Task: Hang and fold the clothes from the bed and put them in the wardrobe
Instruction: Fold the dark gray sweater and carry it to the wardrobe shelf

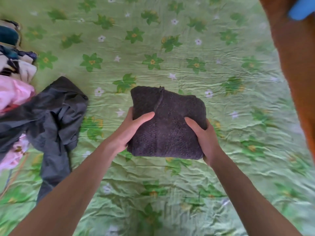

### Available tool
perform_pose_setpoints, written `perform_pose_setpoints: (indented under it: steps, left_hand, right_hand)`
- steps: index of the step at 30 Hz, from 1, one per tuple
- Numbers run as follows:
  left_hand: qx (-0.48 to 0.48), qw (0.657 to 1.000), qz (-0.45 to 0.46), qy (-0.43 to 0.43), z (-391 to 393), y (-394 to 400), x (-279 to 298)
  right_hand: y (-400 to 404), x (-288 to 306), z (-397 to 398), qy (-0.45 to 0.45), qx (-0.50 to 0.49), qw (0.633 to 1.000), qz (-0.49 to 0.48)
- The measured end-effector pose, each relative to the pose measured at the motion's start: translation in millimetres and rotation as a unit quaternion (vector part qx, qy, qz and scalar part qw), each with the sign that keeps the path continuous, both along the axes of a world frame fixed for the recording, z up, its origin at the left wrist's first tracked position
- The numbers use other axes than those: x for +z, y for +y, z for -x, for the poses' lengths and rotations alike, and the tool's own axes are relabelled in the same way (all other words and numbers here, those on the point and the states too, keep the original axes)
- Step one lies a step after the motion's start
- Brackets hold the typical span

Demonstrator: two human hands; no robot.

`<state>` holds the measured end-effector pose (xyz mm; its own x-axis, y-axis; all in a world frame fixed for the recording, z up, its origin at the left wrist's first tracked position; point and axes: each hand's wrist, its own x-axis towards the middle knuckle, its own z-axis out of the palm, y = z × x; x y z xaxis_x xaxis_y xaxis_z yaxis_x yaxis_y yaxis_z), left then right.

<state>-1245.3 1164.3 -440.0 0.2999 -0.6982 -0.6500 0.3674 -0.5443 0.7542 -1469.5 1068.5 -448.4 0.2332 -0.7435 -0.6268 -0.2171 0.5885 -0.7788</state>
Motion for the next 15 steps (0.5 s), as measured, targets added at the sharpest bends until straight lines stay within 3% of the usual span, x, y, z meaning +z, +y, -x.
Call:
perform_pose_setpoints:
  steps: [5, 10, 15]
  left_hand:
    - [-0.001, 0.999, 0.023, 0.042, 67, 17, 109]
    - [-0.027, 0.993, 0.055, 0.097, 155, 30, 176]
    - [-0.075, 0.989, 0.106, 0.065, 269, 35, 226]
  right_hand:
    - [40, 115, 73, -0.005, -0.067, 0.998, 0.016]
    - [74, 200, 166, 0.004, -0.128, 0.991, 0.042]
    - [121, 253, 273, -0.053, -0.174, 0.981, 0.073]
